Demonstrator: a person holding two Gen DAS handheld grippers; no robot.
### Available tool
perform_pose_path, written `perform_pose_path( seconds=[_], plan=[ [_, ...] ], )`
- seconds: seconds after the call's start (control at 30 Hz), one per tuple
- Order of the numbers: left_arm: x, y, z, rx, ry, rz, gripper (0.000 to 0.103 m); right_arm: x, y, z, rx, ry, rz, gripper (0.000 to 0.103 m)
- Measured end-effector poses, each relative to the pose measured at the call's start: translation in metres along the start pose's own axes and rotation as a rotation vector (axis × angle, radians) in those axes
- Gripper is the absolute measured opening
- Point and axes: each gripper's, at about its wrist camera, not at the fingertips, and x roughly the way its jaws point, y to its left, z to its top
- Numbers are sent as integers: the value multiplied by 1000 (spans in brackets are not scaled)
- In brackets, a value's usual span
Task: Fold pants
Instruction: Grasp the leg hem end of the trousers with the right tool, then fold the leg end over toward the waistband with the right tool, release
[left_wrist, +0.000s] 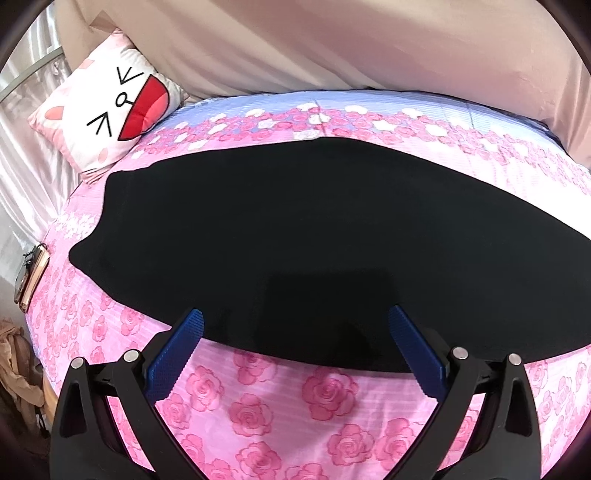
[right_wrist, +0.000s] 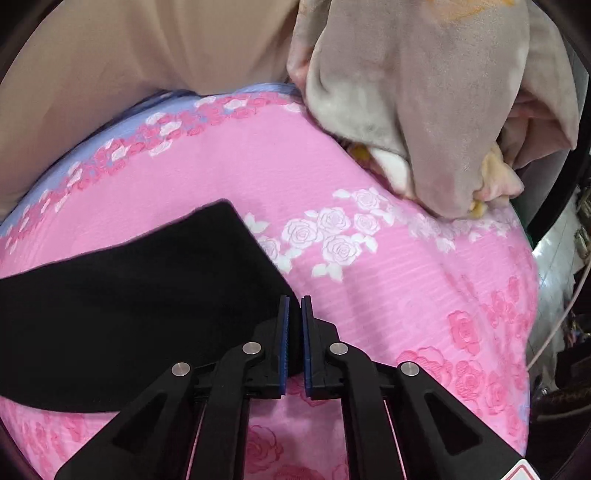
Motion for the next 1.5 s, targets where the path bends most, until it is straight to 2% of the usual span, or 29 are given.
perform_pose_path(
  seconds=[0.03,0.07,0.13,0.17,0.23,0.33,0.4,0.43,0.47,0.5,0.53,0.6,0.77,0.83,1.0,1.1,1.17,1.3,1.37,1.4,1.43,1.47,1.5],
  plan=[
    [2,-3,0,8,5,1,98,-5,1,0,4,-10,11,11],
    [3,-4,0,14,8,3,98,-9,0,0,15,-14,22,25],
    [3,-6,1,18,6,2,98,-24,-5,3,73,-41,59,44],
    [2,-6,1,15,3,-2,98,-28,-5,3,83,-43,81,45],
    [3,-5,1,17,4,-11,98,-21,-4,5,87,-1,100,61],
    [3,-4,-1,22,7,-10,98,2,1,0,92,84,135,61],
    [3,1,-2,14,4,-15,98,3,8,-3,84,66,124,54],
    [3,4,-2,9,3,-18,98,2,11,-4,79,61,117,41],
    [3,6,-2,7,4,-21,98,1,14,-3,91,65,142,20],
    [3,9,-2,5,5,-25,98,0,17,-2,103,73,167,18],
    [4,12,-3,1,4,-29,98,-5,25,0,86,68,125,17],
    [5,20,-4,-10,4,-39,98,-19,44,5,45,44,114,17],
    [7,40,-7,-32,1,-58,98,-77,114,18,-26,-42,257,17],
    [9,51,-8,-42,-2,-65,98,-102,159,22,-84,-74,335,17],
    [11,81,-14,-73,-8,-72,98,-139,287,21,-240,-84,539,17],
    [13,103,-18,-96,-7,-67,98,-146,360,11,-332,-65,610,17],
    [15,120,-22,-117,-2,-67,98,-142,411,-6,-395,-16,654,17],
    [20,151,-29,-159,3,-53,98,-127,485,-47,-511,69,679,18],
    [22,167,-32,-187,7,-47,98,-113,521,-81,-621,111,641,22],
    [23,172,-33,-198,8,-44,98,-108,532,-93,-664,120,614,28],
    [24,178,-34,-209,8,-40,98,-103,541,-107,-706,123,580,33],
    [25,185,-34,-222,10,-35,98,-106,542,-114,-717,87,558,33],
    [25,191,-35,-234,8,-33,98,-114,538,-115,-716,63,558,38]
  ],
)
